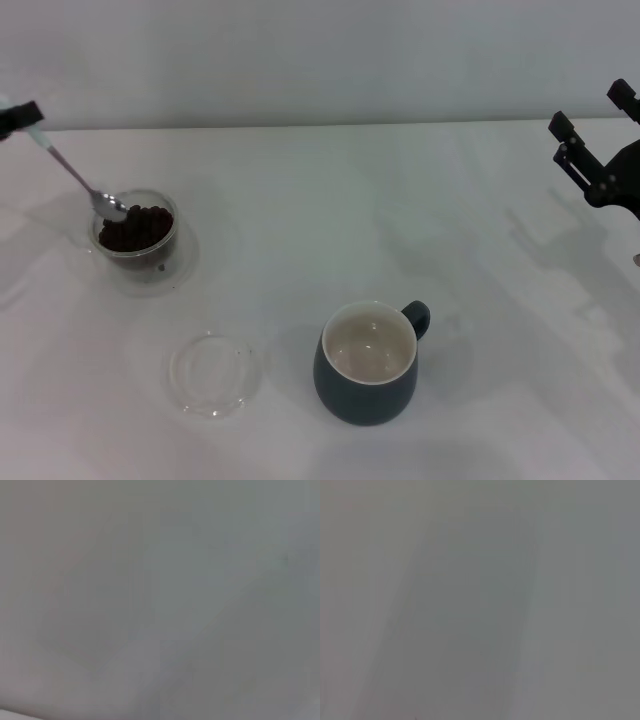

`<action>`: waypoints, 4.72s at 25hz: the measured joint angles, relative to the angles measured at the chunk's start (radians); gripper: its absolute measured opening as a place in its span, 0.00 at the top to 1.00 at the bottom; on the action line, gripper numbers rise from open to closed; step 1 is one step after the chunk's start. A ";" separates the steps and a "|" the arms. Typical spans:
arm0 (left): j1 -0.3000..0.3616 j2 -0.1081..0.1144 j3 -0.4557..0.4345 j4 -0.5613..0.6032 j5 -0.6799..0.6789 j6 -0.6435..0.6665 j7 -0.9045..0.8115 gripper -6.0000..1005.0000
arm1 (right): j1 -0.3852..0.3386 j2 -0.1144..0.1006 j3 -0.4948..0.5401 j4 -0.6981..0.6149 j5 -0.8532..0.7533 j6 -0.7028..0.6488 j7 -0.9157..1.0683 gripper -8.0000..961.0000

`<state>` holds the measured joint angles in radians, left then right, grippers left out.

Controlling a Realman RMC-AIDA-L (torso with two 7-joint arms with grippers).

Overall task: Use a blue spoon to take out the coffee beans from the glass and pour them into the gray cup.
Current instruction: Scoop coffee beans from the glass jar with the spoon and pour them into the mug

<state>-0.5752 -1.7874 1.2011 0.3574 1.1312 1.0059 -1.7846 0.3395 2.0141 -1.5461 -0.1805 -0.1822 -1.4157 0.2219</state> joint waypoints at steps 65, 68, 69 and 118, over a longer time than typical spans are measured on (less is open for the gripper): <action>0.129 -0.105 -0.080 -0.046 -0.074 0.070 -0.183 0.87 | 0.020 0.001 -0.025 0.008 0.007 0.029 0.002 0.23; 0.141 -0.106 -0.095 -0.047 -0.086 0.080 -0.184 0.87 | 0.023 0.001 -0.025 0.008 0.007 0.036 0.002 0.23; 0.145 -0.106 -0.100 -0.047 -0.091 0.086 -0.184 0.87 | 0.023 0.002 -0.025 0.008 0.007 0.040 0.002 0.23; -0.051 -0.157 -0.144 -0.050 0.086 0.407 -0.325 0.87 | 0.029 -0.001 -0.022 -0.014 0.007 0.063 -0.006 0.23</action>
<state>-0.6260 -1.9445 1.0576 0.3069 1.2175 1.4124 -2.1100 0.3681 2.0134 -1.5676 -0.1949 -0.1754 -1.3529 0.2163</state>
